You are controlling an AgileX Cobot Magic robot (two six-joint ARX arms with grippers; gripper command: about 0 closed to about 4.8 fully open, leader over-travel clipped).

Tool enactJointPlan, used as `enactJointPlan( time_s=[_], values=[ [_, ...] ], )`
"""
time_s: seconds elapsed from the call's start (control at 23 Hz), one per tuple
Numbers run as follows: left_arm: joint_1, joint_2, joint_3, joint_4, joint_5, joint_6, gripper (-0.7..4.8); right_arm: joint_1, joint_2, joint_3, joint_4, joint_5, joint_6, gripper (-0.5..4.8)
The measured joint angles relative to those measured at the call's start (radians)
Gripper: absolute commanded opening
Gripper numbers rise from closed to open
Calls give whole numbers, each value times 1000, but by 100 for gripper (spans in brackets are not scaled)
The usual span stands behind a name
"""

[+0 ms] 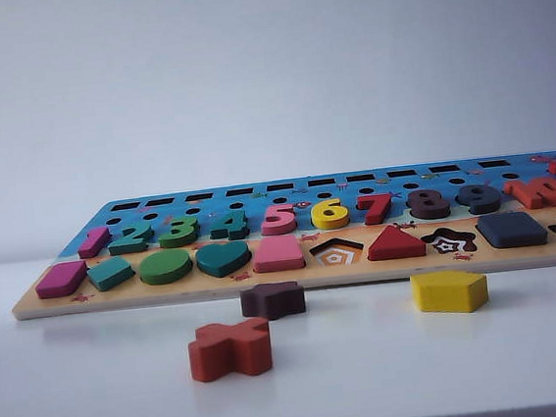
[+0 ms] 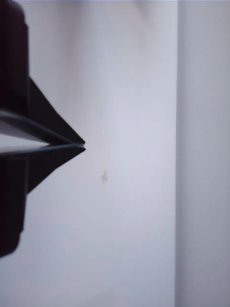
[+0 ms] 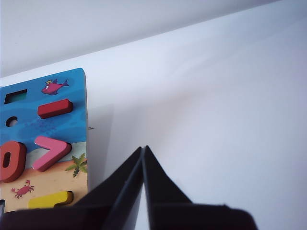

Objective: Insert the cube into the slot.

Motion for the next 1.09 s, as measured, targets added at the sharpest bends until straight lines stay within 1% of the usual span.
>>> enactJointPlan(
  time_s=[0.26, 1.09],
  values=[
    [-8, 0, -28, 3, 29, 0, 10, 0, 0, 0, 0, 0, 0, -7],
    [-7, 0, -42, 23, 29, 0, 10, 0, 0, 0, 0, 0, 0, -5]
  ],
)
